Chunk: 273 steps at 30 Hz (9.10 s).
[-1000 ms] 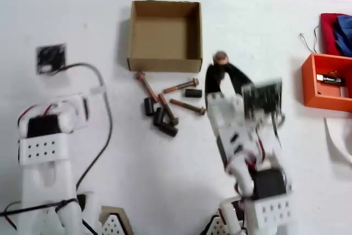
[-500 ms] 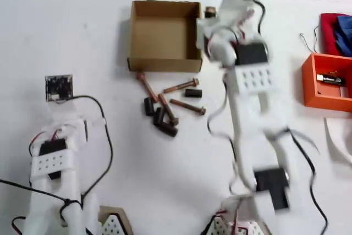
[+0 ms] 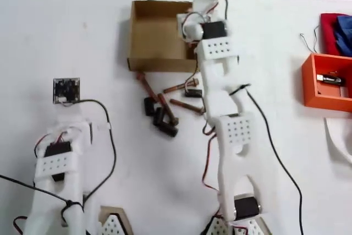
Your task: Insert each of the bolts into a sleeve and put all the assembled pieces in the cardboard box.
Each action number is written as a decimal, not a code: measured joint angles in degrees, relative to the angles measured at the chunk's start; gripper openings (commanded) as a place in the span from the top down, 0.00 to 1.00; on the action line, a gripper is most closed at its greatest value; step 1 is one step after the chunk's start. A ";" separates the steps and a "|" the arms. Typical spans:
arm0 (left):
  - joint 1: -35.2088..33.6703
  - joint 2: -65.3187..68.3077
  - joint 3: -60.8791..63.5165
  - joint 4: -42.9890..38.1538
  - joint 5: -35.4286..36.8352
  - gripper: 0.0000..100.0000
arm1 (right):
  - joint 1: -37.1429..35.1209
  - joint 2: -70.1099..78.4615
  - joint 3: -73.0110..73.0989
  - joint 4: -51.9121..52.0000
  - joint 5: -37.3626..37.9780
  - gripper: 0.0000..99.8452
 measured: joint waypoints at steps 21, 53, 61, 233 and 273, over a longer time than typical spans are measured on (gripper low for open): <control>0.18 0.00 0.26 -0.09 -0.09 0.95 | -0.44 6.68 0.62 -3.69 -0.18 0.98; 0.26 0.00 0.26 -0.09 -0.09 0.95 | -1.58 9.32 0.62 -3.87 -3.34 0.98; 0.26 0.00 0.26 -0.09 -0.09 0.95 | -1.58 9.58 0.62 -3.87 -3.34 0.98; 0.26 0.00 0.26 -0.09 -0.09 0.95 | 2.55 18.20 -16.79 10.29 7.82 0.98; 0.26 0.00 0.26 -0.09 -0.09 0.95 | -4.48 -24.44 12.40 35.60 5.71 0.88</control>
